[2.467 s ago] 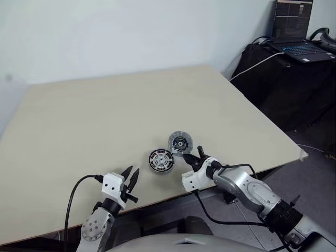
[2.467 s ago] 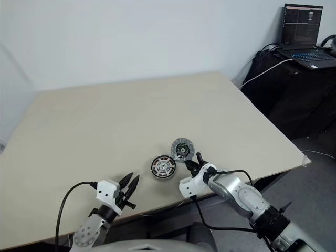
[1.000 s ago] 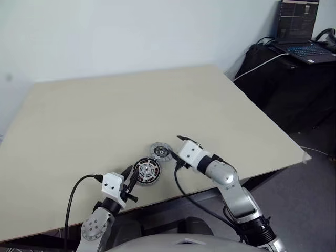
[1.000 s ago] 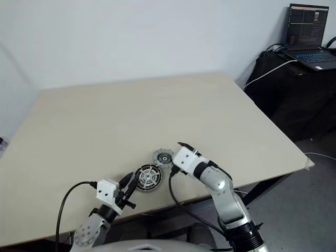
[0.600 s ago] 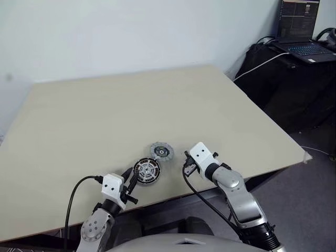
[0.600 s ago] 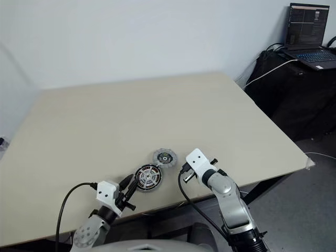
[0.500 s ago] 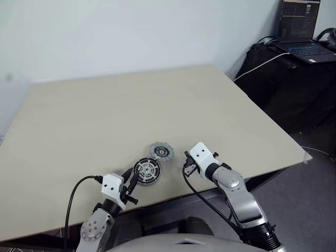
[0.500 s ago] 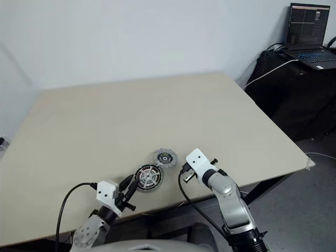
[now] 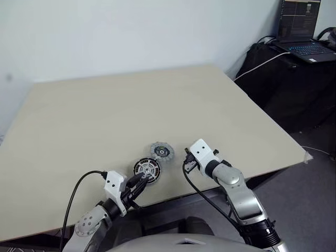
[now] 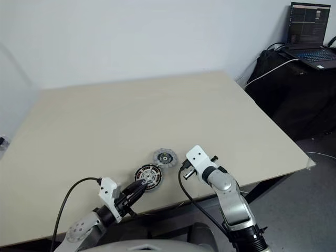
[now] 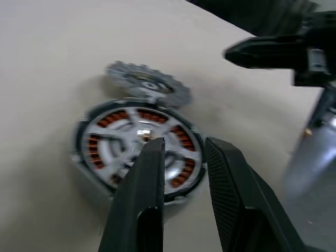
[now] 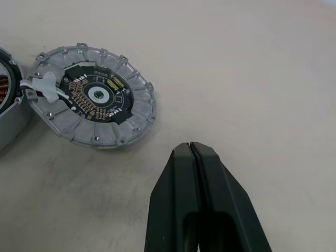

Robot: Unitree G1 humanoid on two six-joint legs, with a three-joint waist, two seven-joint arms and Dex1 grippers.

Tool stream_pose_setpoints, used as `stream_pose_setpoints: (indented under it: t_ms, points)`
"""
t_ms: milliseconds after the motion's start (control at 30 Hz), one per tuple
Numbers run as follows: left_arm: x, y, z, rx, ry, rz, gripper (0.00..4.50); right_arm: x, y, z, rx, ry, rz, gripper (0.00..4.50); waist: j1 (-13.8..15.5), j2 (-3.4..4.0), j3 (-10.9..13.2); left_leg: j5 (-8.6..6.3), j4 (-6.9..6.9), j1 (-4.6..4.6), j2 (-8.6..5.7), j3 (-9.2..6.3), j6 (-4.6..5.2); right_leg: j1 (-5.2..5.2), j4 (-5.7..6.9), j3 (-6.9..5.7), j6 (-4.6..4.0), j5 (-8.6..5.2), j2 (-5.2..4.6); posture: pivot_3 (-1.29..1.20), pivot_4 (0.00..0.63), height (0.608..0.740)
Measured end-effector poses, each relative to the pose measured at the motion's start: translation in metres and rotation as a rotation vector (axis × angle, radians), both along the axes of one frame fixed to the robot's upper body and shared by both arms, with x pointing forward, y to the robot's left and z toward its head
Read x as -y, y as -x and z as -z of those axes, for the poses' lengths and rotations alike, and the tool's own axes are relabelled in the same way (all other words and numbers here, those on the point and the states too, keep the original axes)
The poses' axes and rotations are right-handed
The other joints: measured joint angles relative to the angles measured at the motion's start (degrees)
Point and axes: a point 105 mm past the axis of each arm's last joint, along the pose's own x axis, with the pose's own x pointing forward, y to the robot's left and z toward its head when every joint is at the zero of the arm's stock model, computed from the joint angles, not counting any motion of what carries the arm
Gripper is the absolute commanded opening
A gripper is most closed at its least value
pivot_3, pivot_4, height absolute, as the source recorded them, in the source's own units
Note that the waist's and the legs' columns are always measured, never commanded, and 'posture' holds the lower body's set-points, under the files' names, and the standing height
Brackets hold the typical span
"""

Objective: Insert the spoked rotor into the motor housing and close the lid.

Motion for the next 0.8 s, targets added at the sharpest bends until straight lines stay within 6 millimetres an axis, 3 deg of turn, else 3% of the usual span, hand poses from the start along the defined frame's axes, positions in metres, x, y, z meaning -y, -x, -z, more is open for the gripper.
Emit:
stream_pose_setpoints:
  t_ms: [200, 467, 800]
  points:
    - [-0.001, 0.002, 0.004, -0.052, -0.025, 0.016, 1.23, -0.001, 0.000, 0.000, 0.003, -0.001, 0.005, 0.03, -0.08, 0.00, 0.02, 0.00, 0.00, 0.00, 0.00, 0.01, 0.00, 0.00, 0.00, 0.01, 0.00, 0.00, 0.00, 0.00, 0.000, 0.740]
    - [0.014, 0.024, -0.022, -0.070, 0.121, 0.214, 1.23, -0.004, 0.001, 0.001, 0.005, 0.004, -0.001, 0.03, -0.26, 0.08, 0.09, -0.02, 0.00, 0.02, 0.01, 0.03, -0.03, -0.16, -0.02, 0.04, 0.00, 0.00, 0.00, 0.00, 0.000, 0.740]
    - [0.006, 0.023, 0.007, -0.236, 0.042, 0.228, 1.23, -0.006, 0.001, 0.001, 0.007, 0.005, -0.003, 0.03, -0.29, 0.11, 0.12, -0.01, 0.00, 0.02, 0.00, 0.03, -0.03, 0.01, 0.00, 0.08, 0.01, 0.00, 0.03, 0.00, 0.000, 0.740]
